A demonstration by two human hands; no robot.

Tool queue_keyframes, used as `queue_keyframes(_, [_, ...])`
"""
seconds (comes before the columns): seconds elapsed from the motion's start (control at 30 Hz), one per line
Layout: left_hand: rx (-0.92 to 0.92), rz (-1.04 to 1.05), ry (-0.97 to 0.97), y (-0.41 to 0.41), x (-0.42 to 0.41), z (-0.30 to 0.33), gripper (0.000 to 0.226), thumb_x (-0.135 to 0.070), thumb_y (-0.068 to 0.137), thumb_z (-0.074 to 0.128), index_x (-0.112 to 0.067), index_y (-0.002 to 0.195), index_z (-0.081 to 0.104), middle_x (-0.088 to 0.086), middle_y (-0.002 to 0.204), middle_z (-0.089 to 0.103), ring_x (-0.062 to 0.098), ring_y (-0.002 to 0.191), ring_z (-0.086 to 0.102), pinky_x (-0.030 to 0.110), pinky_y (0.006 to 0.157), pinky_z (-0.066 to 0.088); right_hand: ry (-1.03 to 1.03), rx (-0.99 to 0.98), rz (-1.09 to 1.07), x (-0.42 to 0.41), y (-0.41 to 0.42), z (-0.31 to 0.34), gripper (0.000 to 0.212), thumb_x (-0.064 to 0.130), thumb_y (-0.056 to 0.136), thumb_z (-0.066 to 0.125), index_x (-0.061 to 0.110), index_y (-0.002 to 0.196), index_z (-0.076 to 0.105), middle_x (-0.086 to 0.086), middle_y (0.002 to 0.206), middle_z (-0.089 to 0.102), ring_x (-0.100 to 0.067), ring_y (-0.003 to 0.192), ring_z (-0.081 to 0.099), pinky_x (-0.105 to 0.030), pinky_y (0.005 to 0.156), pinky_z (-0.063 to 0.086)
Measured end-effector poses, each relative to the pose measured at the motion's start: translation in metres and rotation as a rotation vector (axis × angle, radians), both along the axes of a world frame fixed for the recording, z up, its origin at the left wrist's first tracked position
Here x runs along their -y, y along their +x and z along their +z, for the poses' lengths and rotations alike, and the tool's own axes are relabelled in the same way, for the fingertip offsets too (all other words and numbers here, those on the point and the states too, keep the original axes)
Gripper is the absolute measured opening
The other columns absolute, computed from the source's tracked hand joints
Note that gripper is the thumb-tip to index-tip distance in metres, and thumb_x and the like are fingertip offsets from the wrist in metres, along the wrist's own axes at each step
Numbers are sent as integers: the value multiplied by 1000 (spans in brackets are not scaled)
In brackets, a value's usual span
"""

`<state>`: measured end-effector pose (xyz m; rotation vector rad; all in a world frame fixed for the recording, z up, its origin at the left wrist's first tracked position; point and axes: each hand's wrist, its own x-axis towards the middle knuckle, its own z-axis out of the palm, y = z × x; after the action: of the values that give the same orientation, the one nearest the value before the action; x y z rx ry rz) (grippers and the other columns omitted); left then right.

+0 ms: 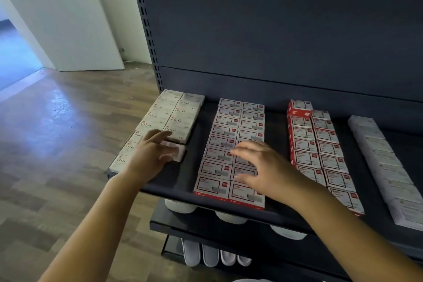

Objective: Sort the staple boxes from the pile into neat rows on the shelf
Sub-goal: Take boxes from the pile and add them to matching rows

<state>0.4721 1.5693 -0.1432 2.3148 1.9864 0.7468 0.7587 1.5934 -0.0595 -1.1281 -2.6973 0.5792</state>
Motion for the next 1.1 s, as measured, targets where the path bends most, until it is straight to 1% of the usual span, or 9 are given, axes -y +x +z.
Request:
queue_keyframes(0.13, [112, 86, -164, 0, -1, 4, 19, -17, 77, 72, -30, 91, 73, 12, 136, 52, 41, 130, 39, 61, 102, 31, 8, -2, 2, 0, -7, -2, 58, 33, 89, 60, 25, 142, 36, 12, 144, 32, -3, 134, 21, -10, 99, 8])
queue_keyframes(0.27, [163, 33, -117, 5, -2, 6, 33, -19, 80, 64, -40, 103, 51, 1, 131, 57, 41, 127, 44, 55, 98, 37, 5, -8, 5, 1, -12, -6, 56, 33, 89, 59, 25, 141, 37, 12, 143, 34, -3, 132, 24, -10, 98, 10])
queue_keyframes(0.37, [173, 71, -159, 5, -4, 4, 23, -13, 84, 64, -29, 98, 71, 4, 131, 58, 40, 129, 42, 51, 98, 34, 3, -16, 4, 1, -12, -8, 56, 33, 90, 58, 26, 141, 37, 12, 143, 34, -3, 132, 24, -10, 99, 10])
queue_keyframes(0.5, [118, 87, -190, 1, -6, 1, 24, -8, 90, 59, -17, 109, 71, 9, 136, 51, 37, 133, 37, 51, 103, 31, 5, -22, 2, 0, -11, -10, 55, 33, 90, 58, 26, 141, 37, 11, 143, 34, -3, 132, 24, -9, 98, 8])
queue_keyframes(0.63, [84, 60, -164, 1, -4, 3, 32, -11, 87, 48, -14, 109, 71, 12, 132, 54, 41, 128, 42, 56, 97, 35, -9, -33, 3, 0, -9, -14, 55, 33, 90, 58, 26, 141, 37, 12, 144, 33, -3, 133, 22, -12, 101, 9])
queue_keyframes(0.73, [91, 50, -102, 5, -2, 4, 35, 1, 83, 52, -17, 105, 72, 7, 128, 59, 31, 124, 50, 55, 91, 39, -17, -46, 2, 0, -7, -16, 56, 32, 89, 59, 25, 141, 37, 12, 144, 33, -3, 133, 23, -16, 106, 13])
queue_keyframes(0.87, [53, 10, -24, 20, -1, 17, 42, 4, 58, 44, -9, 84, 74, 9, 100, 71, 19, 100, 58, 43, 70, 56, 1, -59, 12, -1, 1, -17, 55, 32, 90, 58, 23, 141, 38, 9, 143, 35, -4, 133, 24, -12, 102, 11])
queue_keyframes(1.0, [-3, 15, -44, 57, -4, 28, 46, -3, 68, 53, 2, 112, 65, 16, 113, 67, 35, 108, 61, 57, 86, 50, 20, -81, 2, -3, 16, -19, 53, 30, 92, 55, 21, 141, 38, 7, 141, 37, -4, 131, 26, -10, 98, 12])
queue_keyframes(1.1, [-60, -78, -21, 100, 2, 35, 52, 3, 72, 63, 1, 123, 57, 16, 122, 62, 37, 114, 57, 57, 92, 46, 6, -93, -21, -3, 34, -24, 50, 30, 93, 54, 19, 140, 40, 7, 139, 39, -5, 130, 28, -9, 97, 16])
